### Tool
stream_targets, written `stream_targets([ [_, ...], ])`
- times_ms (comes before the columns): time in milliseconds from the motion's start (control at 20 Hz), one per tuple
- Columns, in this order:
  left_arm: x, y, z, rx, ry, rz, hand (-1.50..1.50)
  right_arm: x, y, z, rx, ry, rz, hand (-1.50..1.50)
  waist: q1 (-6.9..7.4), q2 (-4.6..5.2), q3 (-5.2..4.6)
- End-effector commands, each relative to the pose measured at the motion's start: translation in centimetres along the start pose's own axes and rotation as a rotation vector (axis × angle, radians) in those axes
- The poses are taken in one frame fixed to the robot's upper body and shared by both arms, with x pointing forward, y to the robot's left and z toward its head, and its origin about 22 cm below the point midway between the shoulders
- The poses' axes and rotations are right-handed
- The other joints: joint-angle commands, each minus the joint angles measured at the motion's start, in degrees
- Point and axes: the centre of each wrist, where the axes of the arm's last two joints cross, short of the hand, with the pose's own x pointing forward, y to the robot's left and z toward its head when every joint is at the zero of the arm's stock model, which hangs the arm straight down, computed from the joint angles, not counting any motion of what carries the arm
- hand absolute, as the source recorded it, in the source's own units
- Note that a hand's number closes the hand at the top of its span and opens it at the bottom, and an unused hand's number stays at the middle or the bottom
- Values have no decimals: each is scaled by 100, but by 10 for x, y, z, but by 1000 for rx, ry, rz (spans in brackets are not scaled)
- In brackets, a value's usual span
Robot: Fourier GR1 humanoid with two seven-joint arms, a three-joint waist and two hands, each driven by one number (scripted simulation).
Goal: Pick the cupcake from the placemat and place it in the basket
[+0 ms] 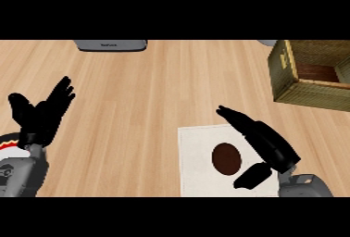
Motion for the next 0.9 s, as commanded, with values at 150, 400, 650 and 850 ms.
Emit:
stream_targets([
  [150,-5,-13,7,8,-11,2,0,-23,7,-4,70,61,74,-150,-8,-6,-1],
  [400,6,2,5,2,4,-11,0,-23,30,-5,79,57,70,-150,-15,-8,-1],
  [650,4,-8,3,5,-21,4,0,-36,11,3,82,23,44,-150,-21,-7,-2],
  [850,-17,3,16,1,-13,5,0,-39,15,10,103,-21,14,-150,-15,-7,-2],
])
